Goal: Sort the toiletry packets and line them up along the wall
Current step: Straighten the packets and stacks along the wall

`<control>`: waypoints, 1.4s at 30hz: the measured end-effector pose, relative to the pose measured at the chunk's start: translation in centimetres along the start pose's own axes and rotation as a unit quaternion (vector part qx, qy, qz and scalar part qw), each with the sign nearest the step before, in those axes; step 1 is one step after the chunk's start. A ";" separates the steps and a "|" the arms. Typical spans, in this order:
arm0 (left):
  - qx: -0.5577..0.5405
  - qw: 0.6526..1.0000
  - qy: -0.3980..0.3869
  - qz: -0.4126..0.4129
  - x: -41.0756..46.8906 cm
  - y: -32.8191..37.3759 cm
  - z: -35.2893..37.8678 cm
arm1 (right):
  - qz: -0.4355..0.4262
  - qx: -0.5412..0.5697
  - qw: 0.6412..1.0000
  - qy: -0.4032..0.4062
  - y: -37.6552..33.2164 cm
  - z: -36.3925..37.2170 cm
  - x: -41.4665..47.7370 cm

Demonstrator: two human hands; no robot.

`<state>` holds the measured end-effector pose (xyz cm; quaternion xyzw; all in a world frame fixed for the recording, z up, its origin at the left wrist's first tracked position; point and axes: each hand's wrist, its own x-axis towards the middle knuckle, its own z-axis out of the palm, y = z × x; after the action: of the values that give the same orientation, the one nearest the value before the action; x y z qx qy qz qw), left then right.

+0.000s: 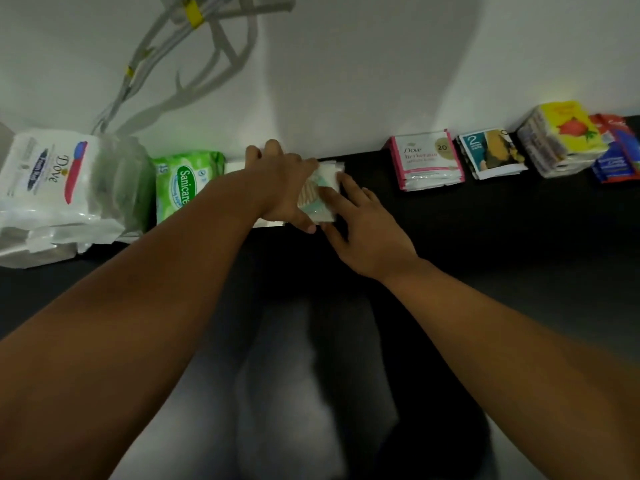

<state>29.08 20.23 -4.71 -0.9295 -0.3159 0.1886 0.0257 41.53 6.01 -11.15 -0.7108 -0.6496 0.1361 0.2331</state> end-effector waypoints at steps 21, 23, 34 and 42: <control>-0.185 0.980 0.069 0.025 -9.5 10.3 5.0 | 0.004 0.051 0.999 -0.017 -0.3 -1.6 -12.3; -0.258 0.959 0.112 0.026 -10.5 11.2 6.0 | 0.009 0.050 0.998 -0.024 0.0 -1.7 -13.4; -0.393 0.874 0.286 -0.021 -13.7 14.0 10.0 | -0.003 0.072 0.997 0.021 0.5 -1.9 -14.6; -0.394 0.854 0.339 -0.011 -11.5 14.5 10.0 | 0.010 0.052 0.998 0.021 1.5 -1.4 -12.6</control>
<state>25.44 1.09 -12.54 -0.8644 -0.3455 -0.2792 -0.2355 41.98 -6.75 -12.12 -0.7070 -0.6295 0.1564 0.2819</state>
